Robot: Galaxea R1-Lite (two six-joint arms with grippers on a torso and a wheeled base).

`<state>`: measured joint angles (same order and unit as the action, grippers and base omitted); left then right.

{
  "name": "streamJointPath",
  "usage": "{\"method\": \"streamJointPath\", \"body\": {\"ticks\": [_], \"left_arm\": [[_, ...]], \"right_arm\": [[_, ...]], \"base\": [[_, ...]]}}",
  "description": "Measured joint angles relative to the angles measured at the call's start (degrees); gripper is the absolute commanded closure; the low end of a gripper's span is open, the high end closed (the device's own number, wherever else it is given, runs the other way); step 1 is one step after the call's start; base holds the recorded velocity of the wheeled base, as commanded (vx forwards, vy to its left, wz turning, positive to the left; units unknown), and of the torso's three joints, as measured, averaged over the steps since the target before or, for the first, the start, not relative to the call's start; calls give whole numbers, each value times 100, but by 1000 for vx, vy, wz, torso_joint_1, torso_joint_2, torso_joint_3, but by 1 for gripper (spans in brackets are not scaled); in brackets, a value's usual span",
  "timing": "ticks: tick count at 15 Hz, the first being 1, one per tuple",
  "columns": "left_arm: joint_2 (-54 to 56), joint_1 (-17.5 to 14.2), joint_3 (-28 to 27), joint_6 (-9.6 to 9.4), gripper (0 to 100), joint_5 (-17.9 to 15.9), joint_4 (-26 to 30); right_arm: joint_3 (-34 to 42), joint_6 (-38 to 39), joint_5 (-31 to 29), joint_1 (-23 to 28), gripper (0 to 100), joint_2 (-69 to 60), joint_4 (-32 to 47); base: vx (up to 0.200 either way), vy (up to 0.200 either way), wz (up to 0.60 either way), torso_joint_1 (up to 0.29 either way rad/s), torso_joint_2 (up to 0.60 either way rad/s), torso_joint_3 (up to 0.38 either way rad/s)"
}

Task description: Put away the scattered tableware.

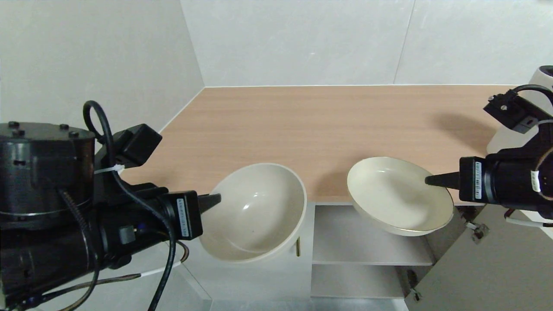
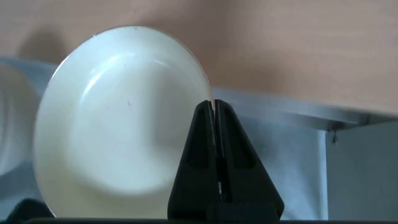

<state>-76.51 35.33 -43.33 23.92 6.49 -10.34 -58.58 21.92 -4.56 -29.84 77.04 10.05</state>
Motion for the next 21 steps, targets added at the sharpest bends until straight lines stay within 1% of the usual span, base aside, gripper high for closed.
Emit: {"method": "streamJointPath", "body": {"ticks": [2,8,11,13,15,17,21], "left_arm": [[187,17,210,-2,100,-17,5],[269,37,289,-2,100,-37,5],[269,44,301,-6,100,-37,13],[273,41,304,-11,100,-37,9],[269,41,308,-11,100,-35,9],[267,41,308,-13,100,-35,9],[265,37,308,-13,100,-44,9]], "right_arm": [[299,2,10,-85,100,-137,-68],[430,0,2,-127,100,-262,-91],[505,-16,-1,-127,100,-262,-94],[566,-27,-22,-119,100,-262,-239],[731,-39,-28,-116,100,-251,-663],[883,-52,-37,-107,100,-227,-877],[970,-162,-37,-107,100,-183,-912]], "base": [[0,0,0,0,0,0],[-200,0,0,2,4,3],[0,0,0,0,0,0],[0,0,0,0,0,0],[0,0,0,0,0,0],[0,0,0,0,0,0],[0,0,0,0,0,0]]}}
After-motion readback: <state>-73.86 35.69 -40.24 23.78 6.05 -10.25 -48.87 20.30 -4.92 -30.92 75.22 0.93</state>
